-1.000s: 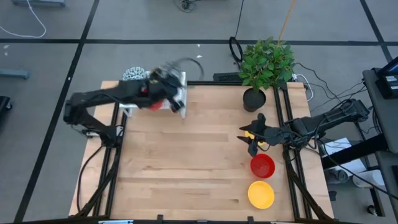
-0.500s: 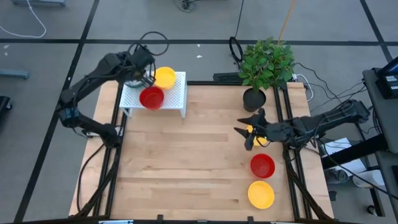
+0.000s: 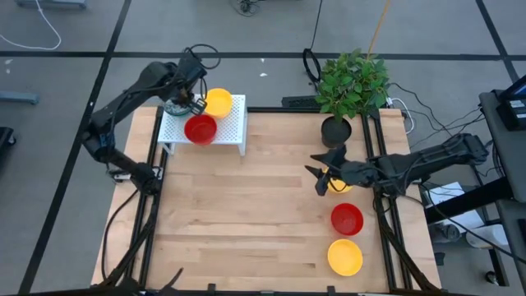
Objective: Pick & Place Mini bowls
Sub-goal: Stack the blue patterned bowl on top of the blue patterned bowl on the shelf
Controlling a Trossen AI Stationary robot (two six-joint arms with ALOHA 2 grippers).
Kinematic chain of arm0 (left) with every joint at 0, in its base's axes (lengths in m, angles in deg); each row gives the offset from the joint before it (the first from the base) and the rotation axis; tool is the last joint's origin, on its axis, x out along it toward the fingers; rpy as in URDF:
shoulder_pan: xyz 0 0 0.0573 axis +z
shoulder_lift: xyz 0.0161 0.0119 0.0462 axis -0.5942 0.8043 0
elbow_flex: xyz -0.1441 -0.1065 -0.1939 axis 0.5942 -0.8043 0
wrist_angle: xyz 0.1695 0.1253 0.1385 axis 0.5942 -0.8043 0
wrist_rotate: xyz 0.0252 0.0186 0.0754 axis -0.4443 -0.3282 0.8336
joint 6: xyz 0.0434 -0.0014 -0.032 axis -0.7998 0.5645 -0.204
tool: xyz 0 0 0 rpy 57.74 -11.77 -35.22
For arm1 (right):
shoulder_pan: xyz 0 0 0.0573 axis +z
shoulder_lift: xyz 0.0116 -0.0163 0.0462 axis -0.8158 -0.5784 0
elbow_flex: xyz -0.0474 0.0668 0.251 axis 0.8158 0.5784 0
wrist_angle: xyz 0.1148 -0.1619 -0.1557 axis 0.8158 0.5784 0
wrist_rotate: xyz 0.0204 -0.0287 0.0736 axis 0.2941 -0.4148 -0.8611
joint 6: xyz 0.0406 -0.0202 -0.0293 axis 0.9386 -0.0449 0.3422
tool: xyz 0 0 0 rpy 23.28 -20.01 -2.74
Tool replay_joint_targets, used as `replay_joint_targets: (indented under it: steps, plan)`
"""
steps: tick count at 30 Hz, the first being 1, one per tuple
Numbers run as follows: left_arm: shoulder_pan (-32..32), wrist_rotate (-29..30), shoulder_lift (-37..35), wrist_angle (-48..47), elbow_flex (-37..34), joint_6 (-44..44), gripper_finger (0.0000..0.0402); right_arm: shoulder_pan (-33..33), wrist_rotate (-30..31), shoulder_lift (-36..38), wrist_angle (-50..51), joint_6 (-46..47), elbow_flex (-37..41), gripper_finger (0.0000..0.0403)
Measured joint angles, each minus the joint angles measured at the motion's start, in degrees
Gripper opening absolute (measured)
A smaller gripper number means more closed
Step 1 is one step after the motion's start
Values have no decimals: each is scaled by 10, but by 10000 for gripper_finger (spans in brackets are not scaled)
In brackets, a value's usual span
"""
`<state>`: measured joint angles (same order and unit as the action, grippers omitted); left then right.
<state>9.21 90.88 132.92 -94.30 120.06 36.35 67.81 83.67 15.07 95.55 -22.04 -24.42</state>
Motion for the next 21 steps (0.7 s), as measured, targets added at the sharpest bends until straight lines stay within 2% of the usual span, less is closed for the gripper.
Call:
replay_joint_targets:
  steps: [21]
  plan:
    - [4,-54,59,-2,0,-11,17,0,-1,-15,-9,-4,0,187]
